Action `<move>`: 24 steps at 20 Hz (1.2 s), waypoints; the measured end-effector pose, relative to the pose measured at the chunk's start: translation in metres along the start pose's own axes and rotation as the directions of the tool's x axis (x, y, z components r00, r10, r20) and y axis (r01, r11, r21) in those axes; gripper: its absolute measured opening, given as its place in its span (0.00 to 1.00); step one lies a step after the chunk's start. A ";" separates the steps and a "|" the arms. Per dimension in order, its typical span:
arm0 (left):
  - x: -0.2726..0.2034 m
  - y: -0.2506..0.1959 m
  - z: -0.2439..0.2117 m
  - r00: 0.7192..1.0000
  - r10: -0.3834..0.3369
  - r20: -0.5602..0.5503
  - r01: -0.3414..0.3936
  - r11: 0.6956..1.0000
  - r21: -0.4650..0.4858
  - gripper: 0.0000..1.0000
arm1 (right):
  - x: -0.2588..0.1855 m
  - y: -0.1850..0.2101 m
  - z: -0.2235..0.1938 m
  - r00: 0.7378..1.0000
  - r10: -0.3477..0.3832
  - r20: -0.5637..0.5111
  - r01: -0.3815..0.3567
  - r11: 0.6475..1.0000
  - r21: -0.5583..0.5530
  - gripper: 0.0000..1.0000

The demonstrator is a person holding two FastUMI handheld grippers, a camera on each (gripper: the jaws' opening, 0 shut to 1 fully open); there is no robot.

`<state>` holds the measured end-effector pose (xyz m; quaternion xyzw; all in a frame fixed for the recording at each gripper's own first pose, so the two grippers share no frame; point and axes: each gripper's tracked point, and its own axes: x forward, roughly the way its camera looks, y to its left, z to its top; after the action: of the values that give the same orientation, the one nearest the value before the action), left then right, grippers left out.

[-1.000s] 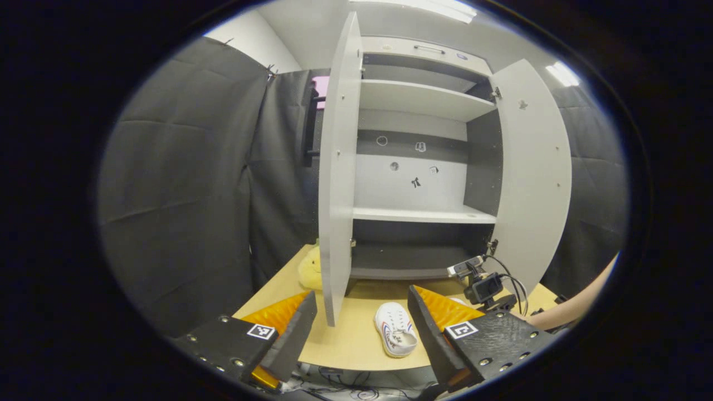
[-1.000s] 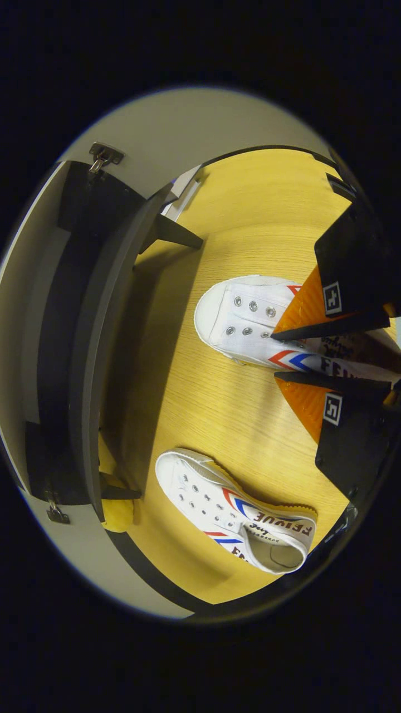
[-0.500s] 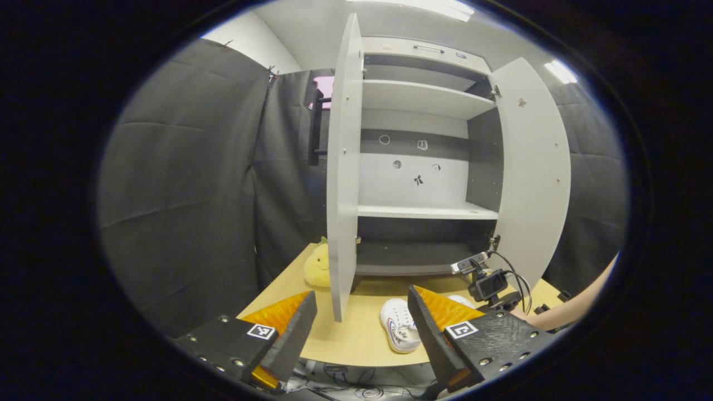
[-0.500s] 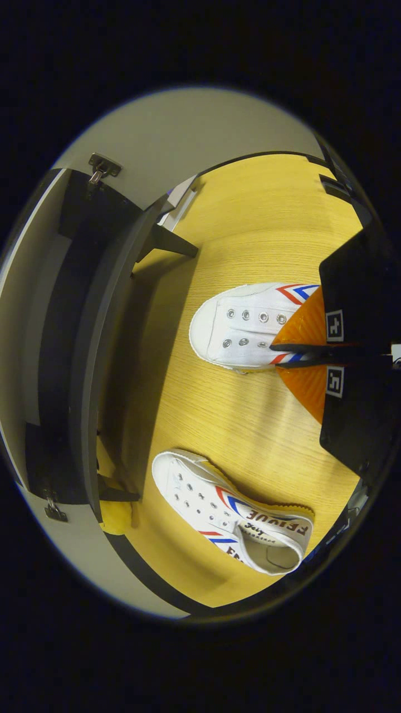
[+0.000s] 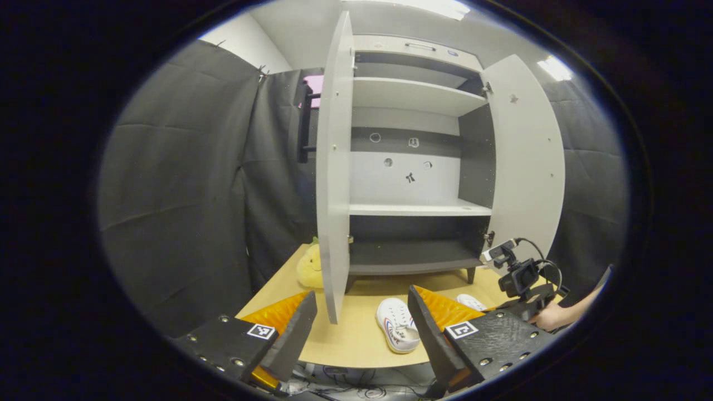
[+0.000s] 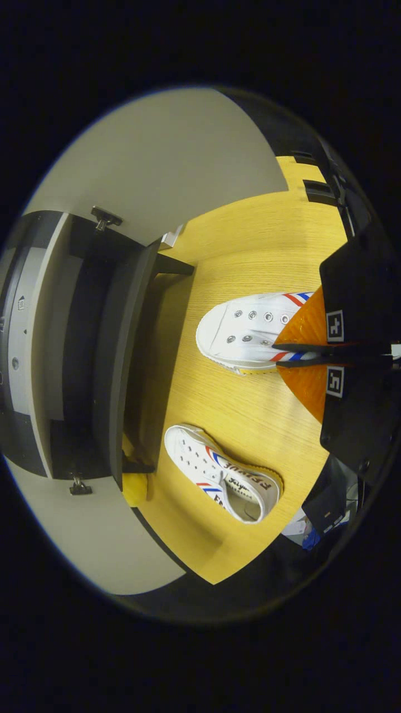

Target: Grab one shoe with the right hand and put it into the shoe cabinet, grab the other shoe with the left hand and put it into the shoe cabinet; then close the right door with the right hand and the left door with the left hand.

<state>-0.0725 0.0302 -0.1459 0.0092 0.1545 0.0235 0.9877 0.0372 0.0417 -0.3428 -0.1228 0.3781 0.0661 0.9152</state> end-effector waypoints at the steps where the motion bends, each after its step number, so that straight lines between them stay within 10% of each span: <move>1: 0.000 -0.002 0.000 1.000 -0.020 0.001 0.020 1.000 0.003 0.88 | -0.010 0.002 0.001 1.000 0.005 0.014 -0.005 1.000 0.000 0.02; 15: 0.035 -0.056 0.003 0.984 -0.178 0.024 0.177 0.983 0.057 0.94 | -0.139 -0.002 0.088 0.971 0.026 0.237 -0.053 0.993 0.107 0.02; 24: 0.041 -0.054 0.007 0.978 -0.208 0.002 0.207 0.977 0.050 1.00 | -0.157 -0.007 0.217 0.885 0.032 0.465 -0.079 0.994 0.081 0.02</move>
<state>-0.0290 -0.0215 -0.1530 0.0176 0.1514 -0.0836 0.9848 0.0744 0.0902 -0.0819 -0.0477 0.1553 0.1010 0.9815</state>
